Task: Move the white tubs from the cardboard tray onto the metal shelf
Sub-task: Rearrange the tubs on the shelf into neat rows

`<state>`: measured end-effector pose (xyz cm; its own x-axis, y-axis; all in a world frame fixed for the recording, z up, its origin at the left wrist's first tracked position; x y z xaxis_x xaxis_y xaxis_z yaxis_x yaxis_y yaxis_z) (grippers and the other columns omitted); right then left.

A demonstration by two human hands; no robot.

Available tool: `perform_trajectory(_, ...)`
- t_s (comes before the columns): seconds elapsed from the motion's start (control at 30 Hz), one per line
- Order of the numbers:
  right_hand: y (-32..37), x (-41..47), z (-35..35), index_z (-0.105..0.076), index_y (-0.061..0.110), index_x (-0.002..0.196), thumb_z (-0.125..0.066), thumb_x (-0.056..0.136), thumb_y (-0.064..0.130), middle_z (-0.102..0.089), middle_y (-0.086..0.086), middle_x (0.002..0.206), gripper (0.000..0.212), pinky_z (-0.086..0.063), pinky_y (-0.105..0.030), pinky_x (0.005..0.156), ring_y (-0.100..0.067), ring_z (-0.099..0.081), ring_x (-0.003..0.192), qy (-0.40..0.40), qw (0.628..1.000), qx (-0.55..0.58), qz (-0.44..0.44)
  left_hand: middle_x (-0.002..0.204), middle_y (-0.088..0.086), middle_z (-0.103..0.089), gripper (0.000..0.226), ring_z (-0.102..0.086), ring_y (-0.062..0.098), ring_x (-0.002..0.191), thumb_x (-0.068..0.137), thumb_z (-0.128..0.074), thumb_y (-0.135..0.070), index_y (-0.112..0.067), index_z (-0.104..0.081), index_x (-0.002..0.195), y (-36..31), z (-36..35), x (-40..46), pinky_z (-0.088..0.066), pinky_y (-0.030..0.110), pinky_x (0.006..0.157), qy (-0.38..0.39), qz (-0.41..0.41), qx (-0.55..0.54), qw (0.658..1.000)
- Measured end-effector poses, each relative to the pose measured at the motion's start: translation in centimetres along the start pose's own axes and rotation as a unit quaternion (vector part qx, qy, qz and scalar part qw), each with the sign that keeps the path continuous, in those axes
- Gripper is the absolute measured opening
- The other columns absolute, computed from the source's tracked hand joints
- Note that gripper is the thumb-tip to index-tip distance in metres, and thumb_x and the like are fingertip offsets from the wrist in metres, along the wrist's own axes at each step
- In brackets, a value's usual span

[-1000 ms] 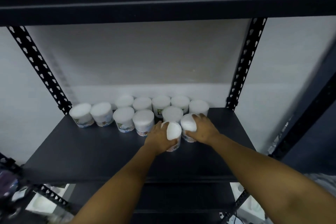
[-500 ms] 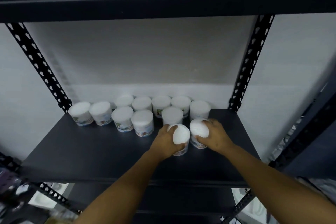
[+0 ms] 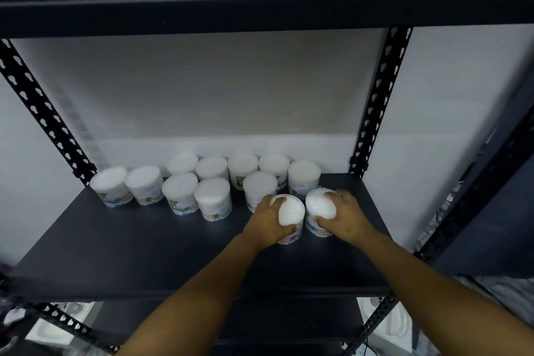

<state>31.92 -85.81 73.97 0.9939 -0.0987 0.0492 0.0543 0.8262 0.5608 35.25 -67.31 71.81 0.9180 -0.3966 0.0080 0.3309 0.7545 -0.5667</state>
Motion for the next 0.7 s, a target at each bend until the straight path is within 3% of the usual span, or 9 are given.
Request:
perform_trajectory(0.23,0.2,0.4,0.1,-0.042,0.011,0.136,-0.074,0.076,0.036,-0.031,-0.013,0.143,0.072,-0.03,-0.034,0.107,-0.029,-0.03,0.13,0.005,1.0,-0.006,0.002,0.15,0.008,-0.024,0.085,-0.028,0.026,0.136,0.077,-0.068,-0.051,-0.021,-0.028,0.146,0.2,-0.2,1.4,-0.029,0.04,0.113,-0.001,0.022,0.005,1.0)
perform_trajectory(0.47,0.5,0.8,0.0,-0.041,0.012,0.137,-0.072,0.077,0.039,-0.03,-0.013,0.144,0.072,-0.029,-0.035,0.108,-0.03,-0.029,0.131,0.009,1.0,-0.019,0.003,0.15,0.006,-0.026,0.084,-0.029,0.024,0.136,0.078,-0.067,-0.053,-0.022,-0.028,0.146,0.5,0.0,2.0,-0.03,0.04,0.112,-0.003,0.014,0.031,0.999)
perform_trajectory(0.7,0.4,0.9,-0.1,-0.039,0.012,0.138,-0.07,0.079,0.039,-0.027,-0.013,0.146,0.072,-0.027,-0.033,0.109,-0.029,-0.027,0.133,0.021,0.999,-0.028,0.006,0.157,0.008,-0.017,0.079,-0.027,0.028,0.139,0.083,-0.062,-0.053,-0.024,-0.027,0.147,0.5,0.0,2.7,-0.026,0.039,0.114,-0.011,0.021,0.078,0.997)
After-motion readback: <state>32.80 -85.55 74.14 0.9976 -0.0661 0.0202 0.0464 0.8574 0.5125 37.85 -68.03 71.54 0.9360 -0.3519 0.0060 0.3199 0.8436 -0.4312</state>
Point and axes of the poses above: each hand's wrist, its own x-axis towards the middle knuckle, its own z-axis out of the back of the hand, y = z × x, the point moved 9 cm from there along x, towards the middle knuckle
